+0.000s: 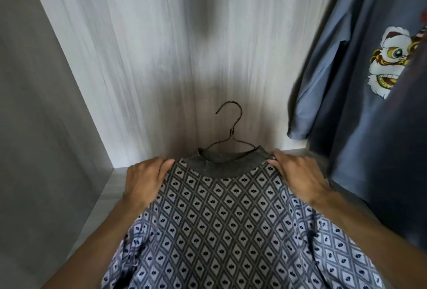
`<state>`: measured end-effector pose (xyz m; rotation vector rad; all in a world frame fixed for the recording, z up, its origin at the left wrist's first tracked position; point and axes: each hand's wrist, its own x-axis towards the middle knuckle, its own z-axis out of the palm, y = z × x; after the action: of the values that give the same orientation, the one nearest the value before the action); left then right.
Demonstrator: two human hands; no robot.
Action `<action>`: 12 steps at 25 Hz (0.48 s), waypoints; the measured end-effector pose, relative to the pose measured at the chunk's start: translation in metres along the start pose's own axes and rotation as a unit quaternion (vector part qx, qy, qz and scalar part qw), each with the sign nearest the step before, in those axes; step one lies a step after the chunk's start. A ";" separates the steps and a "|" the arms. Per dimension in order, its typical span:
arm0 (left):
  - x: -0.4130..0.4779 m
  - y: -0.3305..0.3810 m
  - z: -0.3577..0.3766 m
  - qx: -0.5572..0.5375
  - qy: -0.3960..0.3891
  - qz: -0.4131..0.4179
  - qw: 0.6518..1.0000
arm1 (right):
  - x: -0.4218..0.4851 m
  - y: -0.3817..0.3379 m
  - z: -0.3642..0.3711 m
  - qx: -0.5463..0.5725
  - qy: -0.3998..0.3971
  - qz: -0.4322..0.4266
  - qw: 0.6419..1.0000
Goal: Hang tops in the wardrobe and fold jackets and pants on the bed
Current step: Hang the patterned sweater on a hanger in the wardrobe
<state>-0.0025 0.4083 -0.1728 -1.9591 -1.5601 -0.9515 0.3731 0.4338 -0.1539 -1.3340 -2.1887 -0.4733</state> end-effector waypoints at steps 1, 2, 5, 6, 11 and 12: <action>-0.004 -0.005 -0.002 -0.015 0.008 -0.007 1.000 | -0.002 -0.001 -0.003 -0.004 0.007 -0.002 1.000; -0.007 -0.008 -0.003 -0.024 0.015 -0.009 1.000 | -0.003 -0.003 -0.005 -0.003 0.012 -0.013 1.000; 0.003 -0.006 -0.005 -0.011 0.003 -0.002 1.000 | -0.003 -0.007 -0.019 -0.004 0.017 -0.014 1.000; 0.010 -0.004 -0.007 -0.007 -0.006 0.011 1.000 | -0.003 -0.007 -0.027 -0.007 0.025 -0.007 1.000; 0.041 0.030 -0.033 -0.019 0.040 0.066 0.997 | -0.014 -0.006 -0.082 -0.037 0.045 0.027 0.998; 0.044 0.040 -0.039 -0.007 0.055 0.066 0.996 | -0.019 -0.006 -0.095 -0.050 0.051 0.030 0.997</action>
<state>0.0320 0.3985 -0.1112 -1.9586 -1.3493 -0.9999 0.3994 0.3659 -0.0897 -1.3917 -2.0603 -0.6219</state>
